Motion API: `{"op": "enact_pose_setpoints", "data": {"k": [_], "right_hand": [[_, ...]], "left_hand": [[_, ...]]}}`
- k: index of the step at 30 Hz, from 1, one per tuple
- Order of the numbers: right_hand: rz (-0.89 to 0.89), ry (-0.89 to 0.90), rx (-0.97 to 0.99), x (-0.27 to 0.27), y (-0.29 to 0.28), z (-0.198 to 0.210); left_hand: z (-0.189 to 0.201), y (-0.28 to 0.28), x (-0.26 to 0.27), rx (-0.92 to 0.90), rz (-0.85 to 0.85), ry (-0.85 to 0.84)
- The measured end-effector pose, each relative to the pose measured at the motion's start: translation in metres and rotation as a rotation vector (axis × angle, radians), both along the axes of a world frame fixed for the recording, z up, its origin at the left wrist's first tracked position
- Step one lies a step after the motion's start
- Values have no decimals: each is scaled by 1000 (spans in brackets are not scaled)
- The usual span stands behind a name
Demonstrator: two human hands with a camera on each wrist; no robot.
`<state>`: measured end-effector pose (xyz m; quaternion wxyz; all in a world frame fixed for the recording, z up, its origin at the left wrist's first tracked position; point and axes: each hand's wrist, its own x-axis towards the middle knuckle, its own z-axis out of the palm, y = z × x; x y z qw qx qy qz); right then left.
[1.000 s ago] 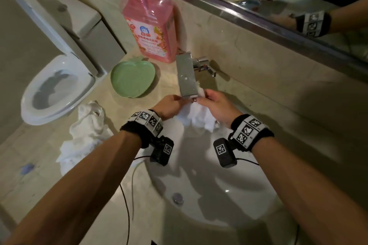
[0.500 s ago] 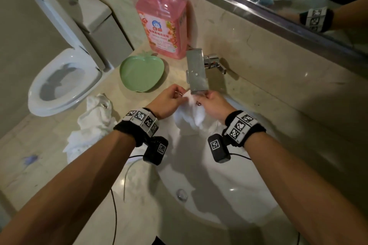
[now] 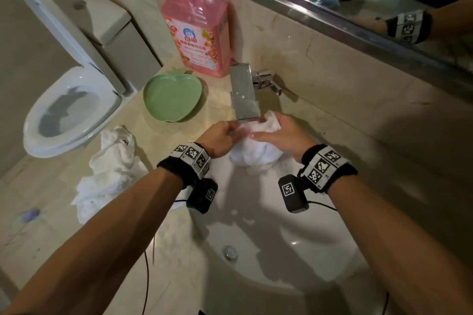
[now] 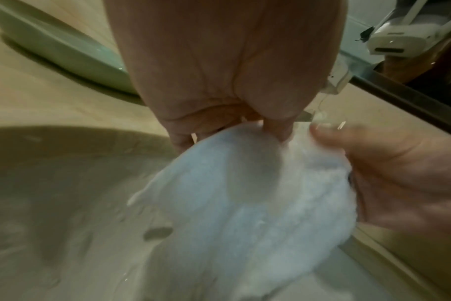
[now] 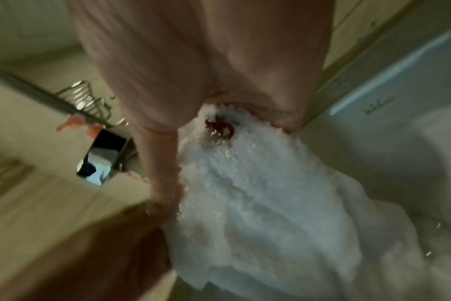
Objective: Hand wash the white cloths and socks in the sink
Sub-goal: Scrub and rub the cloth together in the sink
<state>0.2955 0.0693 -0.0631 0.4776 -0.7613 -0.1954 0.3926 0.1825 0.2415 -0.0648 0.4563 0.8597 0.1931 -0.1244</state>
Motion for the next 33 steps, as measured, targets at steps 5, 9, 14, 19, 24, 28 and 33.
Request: {"op": "enact_pose_setpoints", "data": {"k": [5,9,14,19,24,28,33], "right_hand": [[107,-152,-138,-5,2,-14],[-75,22,33,-1,6,-16],[-191,63,65,3,11,-10],[64,-111,-167,-6,16,-10],[201,-191,-91,-18,37,-5],[231,-81,-100,-22,48,1],[214,-74,-50,-17,34,3]], "left_hand": [[14,3,15,-63,-27,-89],[8,7,11,-97,-37,8],[-9,16,-4,-2,29,56],[8,28,-13,-4,61,-59],[29,30,-15,114,-60,-45],[37,28,-10,63,-9,-49],[28,32,-8,-251,159,-60]]}}
